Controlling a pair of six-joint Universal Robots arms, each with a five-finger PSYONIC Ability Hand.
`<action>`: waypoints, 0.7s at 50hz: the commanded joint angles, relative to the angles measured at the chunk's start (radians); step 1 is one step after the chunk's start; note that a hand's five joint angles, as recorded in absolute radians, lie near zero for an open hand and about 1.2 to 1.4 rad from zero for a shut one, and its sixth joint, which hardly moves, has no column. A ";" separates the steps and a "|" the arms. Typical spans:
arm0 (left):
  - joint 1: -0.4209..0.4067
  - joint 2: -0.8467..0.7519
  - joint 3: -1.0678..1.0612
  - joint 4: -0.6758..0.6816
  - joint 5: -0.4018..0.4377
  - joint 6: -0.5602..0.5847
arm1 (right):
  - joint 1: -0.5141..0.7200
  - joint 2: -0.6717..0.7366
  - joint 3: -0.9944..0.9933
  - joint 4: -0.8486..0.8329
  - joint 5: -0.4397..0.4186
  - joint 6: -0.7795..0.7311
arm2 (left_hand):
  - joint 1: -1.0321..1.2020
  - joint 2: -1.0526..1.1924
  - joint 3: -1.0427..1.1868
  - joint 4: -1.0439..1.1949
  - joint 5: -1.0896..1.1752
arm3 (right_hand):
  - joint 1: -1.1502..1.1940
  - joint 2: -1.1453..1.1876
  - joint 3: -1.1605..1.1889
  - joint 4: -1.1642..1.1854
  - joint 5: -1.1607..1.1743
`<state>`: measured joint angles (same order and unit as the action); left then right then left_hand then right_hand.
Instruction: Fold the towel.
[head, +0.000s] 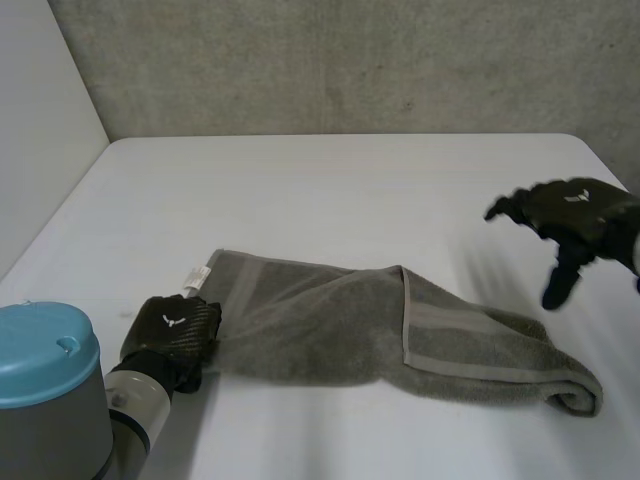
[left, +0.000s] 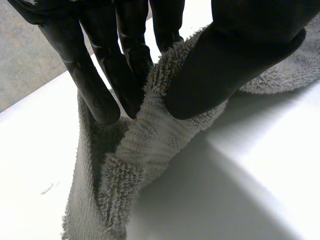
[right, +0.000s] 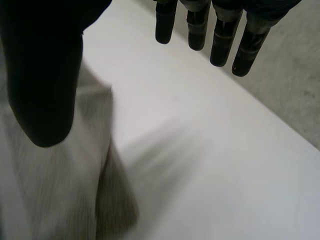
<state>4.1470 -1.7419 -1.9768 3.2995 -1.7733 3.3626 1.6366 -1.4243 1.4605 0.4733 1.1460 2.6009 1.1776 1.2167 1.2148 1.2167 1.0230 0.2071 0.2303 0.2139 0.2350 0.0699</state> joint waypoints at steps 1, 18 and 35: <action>0.002 0.004 0.007 0.000 -0.003 0.001 | 0.202 0.195 -0.141 -0.150 0.053 0.250 | 0.219 0.180 0.181 0.180 0.199 | -0.033 -0.056 -0.039 -0.060 -0.070; -0.005 0.084 0.030 0.005 -0.001 0.001 | 0.318 0.542 -0.310 -0.261 0.260 0.559 | 0.219 0.180 0.181 0.180 0.199 | 0.142 0.118 0.135 0.114 0.104; 0.004 0.079 0.038 0.008 -0.001 0.001 | 0.359 0.604 -0.270 -0.337 0.330 0.564 | 0.219 0.180 0.181 0.180 0.199 | 0.424 0.401 0.417 0.396 0.387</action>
<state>4.1472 -1.6614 -1.9430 3.3083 -1.7748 3.3640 1.9910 -0.8360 1.1934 0.1338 1.4813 3.1647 1.1776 1.2168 1.2150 1.2168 1.0230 0.6288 0.5370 0.5447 0.5420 0.3453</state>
